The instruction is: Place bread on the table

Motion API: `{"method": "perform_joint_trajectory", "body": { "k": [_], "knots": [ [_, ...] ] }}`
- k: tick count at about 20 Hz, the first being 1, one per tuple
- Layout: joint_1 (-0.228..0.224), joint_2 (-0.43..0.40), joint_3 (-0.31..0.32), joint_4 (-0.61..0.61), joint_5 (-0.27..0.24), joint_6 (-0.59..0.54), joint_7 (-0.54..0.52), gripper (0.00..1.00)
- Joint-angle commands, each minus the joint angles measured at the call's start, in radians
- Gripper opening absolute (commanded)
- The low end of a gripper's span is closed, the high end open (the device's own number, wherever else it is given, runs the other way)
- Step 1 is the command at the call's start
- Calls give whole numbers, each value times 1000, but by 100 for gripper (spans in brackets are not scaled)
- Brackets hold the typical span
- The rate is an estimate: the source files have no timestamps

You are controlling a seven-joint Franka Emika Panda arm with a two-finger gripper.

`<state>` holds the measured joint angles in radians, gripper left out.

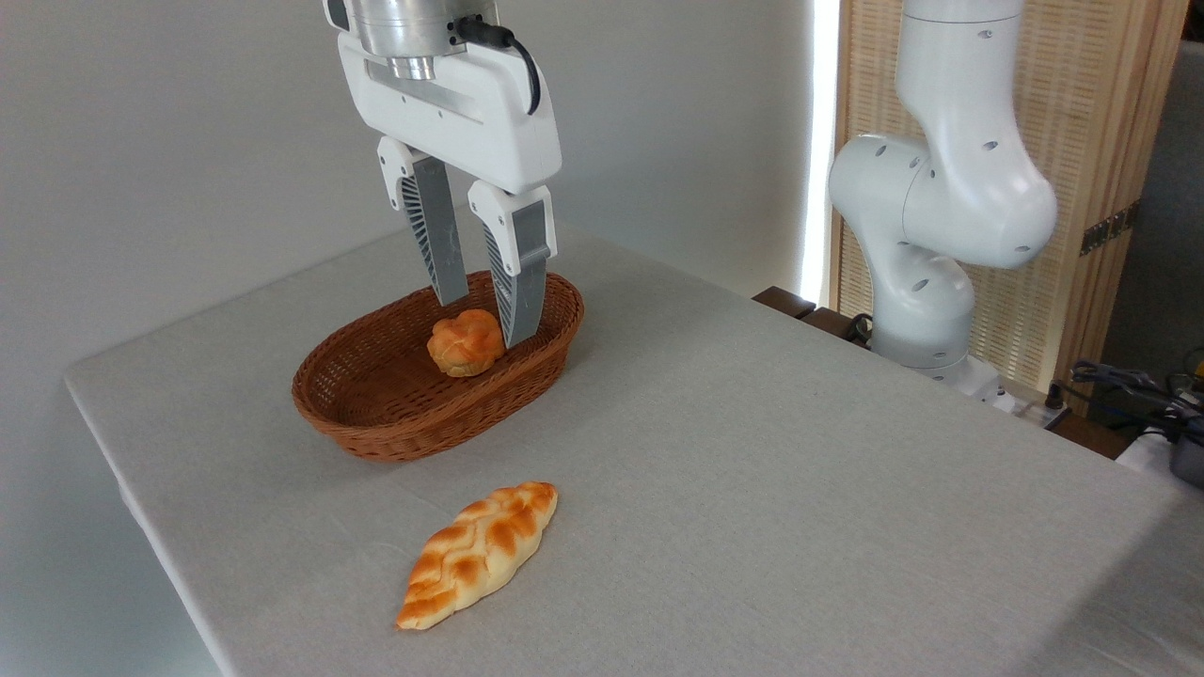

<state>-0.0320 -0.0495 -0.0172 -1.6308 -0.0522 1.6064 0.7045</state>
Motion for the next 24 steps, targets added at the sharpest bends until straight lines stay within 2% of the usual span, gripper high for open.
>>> {"method": "perform_joint_trajectory", "body": {
  "k": [1,20,24],
  "knots": [
    [-5,13,16,23,2,-20,9,100],
    [-5,11,16,12,-5,-25,7,100],
    [-5,10,-18,0,-14,-19,6,100]
  ]
}}
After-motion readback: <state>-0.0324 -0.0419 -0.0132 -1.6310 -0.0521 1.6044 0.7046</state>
